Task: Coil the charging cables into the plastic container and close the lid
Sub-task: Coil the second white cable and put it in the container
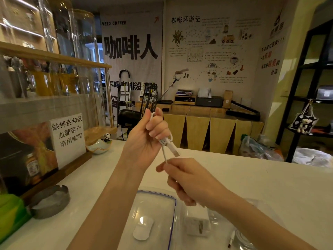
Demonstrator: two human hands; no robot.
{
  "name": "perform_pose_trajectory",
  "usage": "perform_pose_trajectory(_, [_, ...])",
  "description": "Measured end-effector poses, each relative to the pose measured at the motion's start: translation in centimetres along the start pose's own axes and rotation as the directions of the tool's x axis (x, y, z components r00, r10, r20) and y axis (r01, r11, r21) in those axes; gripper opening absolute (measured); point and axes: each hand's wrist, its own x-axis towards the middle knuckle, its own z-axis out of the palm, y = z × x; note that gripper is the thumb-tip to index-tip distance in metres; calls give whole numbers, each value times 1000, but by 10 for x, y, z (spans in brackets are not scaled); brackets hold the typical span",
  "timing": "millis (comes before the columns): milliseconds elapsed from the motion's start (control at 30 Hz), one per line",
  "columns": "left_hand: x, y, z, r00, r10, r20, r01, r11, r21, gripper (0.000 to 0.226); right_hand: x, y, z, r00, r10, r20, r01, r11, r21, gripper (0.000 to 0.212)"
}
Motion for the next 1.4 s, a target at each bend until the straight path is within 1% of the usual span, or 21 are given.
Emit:
perform_pose_trajectory(67, [0,0,0,987,98,-131,-64,967,245,41,-4,-2,3,1000,-24,0,24,991,-128,25])
perform_pose_trajectory(133, [0,-2,0,963,177,-203,-50,858,511,41,-10,-7,2,993,-121,-13,107,918,-381,28])
perform_pose_trajectory(200, [-1,-5,0,959,191,-211,14,709,705,39,-15,-13,-3,975,-223,-18,165,774,-612,31])
perform_pose_trajectory(267, [-3,-6,2,975,129,-179,82,540,837,39,-19,-21,-13,940,-339,-31,190,596,-780,31])
perform_pose_trajectory(333, [-6,-9,7,987,33,-157,139,313,940,40,-21,-28,-23,856,-516,13,274,433,-859,30])
perform_pose_trajectory(400, [-9,-16,12,987,-60,-146,152,126,980,41,-18,-30,-38,734,-673,93,370,282,-885,28])
perform_pose_trajectory(433, [-10,-19,14,984,-114,-140,150,89,985,44,-17,-29,-44,684,-720,113,403,244,-882,27])
perform_pose_trajectory(467, [-11,-22,17,975,-173,-139,157,92,983,48,-15,-26,-49,644,-755,119,426,224,-877,26])
perform_pose_trajectory(500, [-11,-23,19,960,-237,-152,187,135,973,54,-14,-22,-53,611,-784,109,444,226,-867,25])
perform_pose_trajectory(600, [-10,-19,21,869,-469,-159,376,415,829,69,-10,-11,-55,507,-862,-10,493,300,-817,24])
perform_pose_trajectory(633, [-10,-18,21,851,-506,-141,407,466,786,71,-8,-9,-53,493,-869,-36,498,315,-808,24])
perform_pose_trajectory(733, [-11,-21,20,846,-519,-125,429,523,737,67,-5,-7,-48,506,-860,-59,460,328,-825,27])
perform_pose_trajectory(767, [-11,-22,22,846,-519,-119,438,551,710,66,-5,-8,-48,525,-848,-69,475,360,-803,27])
perform_pose_trajectory(833, [-10,-22,23,842,-529,-108,450,576,682,66,-5,-9,-47,591,-799,-107,544,494,-678,23])
perform_pose_trajectory(900, [-9,-24,26,855,-499,-142,426,519,741,69,-4,-7,-44,622,-772,-132,562,557,-612,21])
perform_pose_trajectory(1000, [-11,-32,35,911,-325,-255,381,425,821,67,-5,-2,-41,573,-793,-210,554,563,-613,19])
perform_pose_trajectory(1067, [-11,-37,39,937,-183,-298,348,397,849,63,-7,-2,-44,530,-801,-279,545,573,-612,19])
perform_pose_trajectory(1133, [-9,-39,41,942,-97,-320,332,387,860,55,-9,-2,-47,508,-785,-354,512,606,-609,18])
perform_pose_trajectory(1200, [-10,-41,43,953,-76,-292,299,358,885,43,-11,-2,-50,513,-731,-450,485,679,-551,14])
perform_pose_trajectory(1267, [-12,-43,44,973,-42,-229,232,243,942,33,-11,-2,-53,511,-659,-552,461,752,-472,15])
perform_pose_trajectory(1400, [-13,-50,38,989,66,-129,126,53,991,35,-11,-4,-60,482,-520,-705,450,837,-309,16])
